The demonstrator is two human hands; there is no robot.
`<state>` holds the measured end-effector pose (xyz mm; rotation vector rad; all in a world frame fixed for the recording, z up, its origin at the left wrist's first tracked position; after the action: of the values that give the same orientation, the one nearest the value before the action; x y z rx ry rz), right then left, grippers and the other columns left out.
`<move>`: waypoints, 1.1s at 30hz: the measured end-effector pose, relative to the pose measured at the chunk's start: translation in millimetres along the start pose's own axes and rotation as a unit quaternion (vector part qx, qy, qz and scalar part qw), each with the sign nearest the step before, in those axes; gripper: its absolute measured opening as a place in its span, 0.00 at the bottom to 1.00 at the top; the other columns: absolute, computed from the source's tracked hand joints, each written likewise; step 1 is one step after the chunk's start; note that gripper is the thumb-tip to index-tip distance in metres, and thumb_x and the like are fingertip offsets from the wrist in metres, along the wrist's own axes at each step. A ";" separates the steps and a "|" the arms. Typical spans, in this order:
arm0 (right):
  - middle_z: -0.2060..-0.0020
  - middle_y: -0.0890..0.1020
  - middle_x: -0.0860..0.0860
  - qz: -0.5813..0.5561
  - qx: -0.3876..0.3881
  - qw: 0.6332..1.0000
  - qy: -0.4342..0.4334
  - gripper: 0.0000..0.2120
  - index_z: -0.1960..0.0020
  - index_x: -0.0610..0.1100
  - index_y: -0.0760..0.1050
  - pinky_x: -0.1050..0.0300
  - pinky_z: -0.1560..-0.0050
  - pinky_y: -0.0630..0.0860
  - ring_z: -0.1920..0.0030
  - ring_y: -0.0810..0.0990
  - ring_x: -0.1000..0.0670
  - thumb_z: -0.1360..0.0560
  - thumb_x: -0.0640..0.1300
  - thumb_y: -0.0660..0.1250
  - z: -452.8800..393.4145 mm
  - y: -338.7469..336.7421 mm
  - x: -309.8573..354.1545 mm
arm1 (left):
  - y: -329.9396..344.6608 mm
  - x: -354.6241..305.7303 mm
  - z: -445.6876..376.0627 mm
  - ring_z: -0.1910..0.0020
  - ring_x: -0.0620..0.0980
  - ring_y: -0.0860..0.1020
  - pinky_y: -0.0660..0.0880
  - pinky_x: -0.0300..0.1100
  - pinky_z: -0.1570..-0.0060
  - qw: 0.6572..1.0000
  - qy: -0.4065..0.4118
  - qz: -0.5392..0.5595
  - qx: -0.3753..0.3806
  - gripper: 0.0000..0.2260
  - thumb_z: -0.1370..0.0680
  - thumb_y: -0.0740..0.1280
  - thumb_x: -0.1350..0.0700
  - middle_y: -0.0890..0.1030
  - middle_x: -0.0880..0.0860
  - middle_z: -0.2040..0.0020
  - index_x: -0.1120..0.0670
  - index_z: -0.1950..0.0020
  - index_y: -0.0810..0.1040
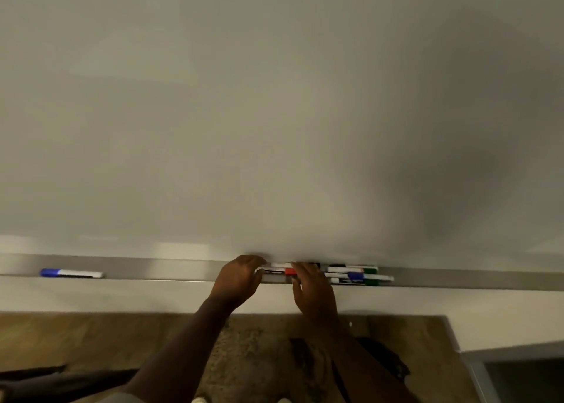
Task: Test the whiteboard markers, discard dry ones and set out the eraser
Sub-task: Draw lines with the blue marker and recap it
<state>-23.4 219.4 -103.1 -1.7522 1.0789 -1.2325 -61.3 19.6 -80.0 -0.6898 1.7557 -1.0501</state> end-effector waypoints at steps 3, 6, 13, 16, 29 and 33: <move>0.46 0.86 0.46 0.008 -0.008 1.000 0.020 0.18 0.40 0.41 0.82 0.48 0.39 0.78 0.43 0.84 0.44 0.21 0.47 0.59 4.9 -15.5 -36.5 | 19.1 -35.8 -19.4 0.54 0.51 0.84 0.80 0.43 0.61 0.999 0.046 -0.010 0.018 0.10 0.28 0.75 0.56 0.86 0.49 0.51 0.51 0.48 0.84; 0.46 0.86 0.45 0.017 -0.013 0.999 0.046 0.14 0.41 0.41 0.82 0.46 0.40 0.79 0.44 0.84 0.43 0.25 0.41 0.69 7.1 -29.6 -71.9 | 42.6 -68.3 -36.5 0.58 0.52 0.83 0.79 0.44 0.65 0.994 0.099 -0.022 0.028 0.05 0.25 0.71 0.56 0.85 0.50 0.55 0.51 0.50 0.83; 0.50 0.86 0.45 0.054 -0.012 0.996 0.069 0.16 0.44 0.41 0.83 0.46 0.45 0.82 0.49 0.84 0.42 0.31 0.35 0.77 10.7 -56.6 -133.6 | 90.9 -112.5 -62.2 0.61 0.55 0.82 0.78 0.46 0.67 0.985 0.095 -0.088 0.111 0.03 0.24 0.70 0.53 0.84 0.51 0.57 0.51 0.53 0.81; 0.50 0.86 0.46 0.064 -0.008 0.995 0.073 0.18 0.45 0.42 0.83 0.47 0.45 0.81 0.48 0.84 0.42 0.34 0.36 0.80 14.8 -61.7 -148.1 | 104.2 -117.6 -64.9 0.58 0.57 0.83 0.77 0.49 0.64 0.982 0.069 -0.106 0.140 0.06 0.22 0.66 0.52 0.83 0.53 0.53 0.52 0.50 0.81; 0.45 0.85 0.47 0.034 0.015 0.997 0.064 0.19 0.42 0.43 0.82 0.46 0.39 0.79 0.43 0.83 0.43 0.31 0.36 0.78 18.2 -54.8 -159.5 | 110.5 -115.0 -73.7 0.65 0.54 0.82 0.77 0.45 0.68 0.969 0.024 -0.163 0.183 0.03 0.26 0.71 0.54 0.83 0.52 0.60 0.52 0.55 0.80; 0.44 0.84 0.46 0.032 0.009 0.997 0.070 0.19 0.41 0.43 0.82 0.46 0.38 0.79 0.42 0.82 0.43 0.31 0.37 0.78 17.6 -54.2 -159.7 | 102.0 -113.2 -74.0 0.64 0.56 0.82 0.76 0.46 0.67 0.979 0.035 -0.136 0.147 0.05 0.24 0.65 0.53 0.83 0.53 0.59 0.52 0.55 0.80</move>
<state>-24.9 388.6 -115.0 -1.6251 1.1894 -1.3372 -84.4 185.2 -106.8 -0.7252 1.5469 -1.5015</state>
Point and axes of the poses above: each hand's wrist, its own z-axis away from the middle knuckle, its own y-axis out of the palm, x = y × z, the point moved 4 cm from there along -z, towards the middle knuckle
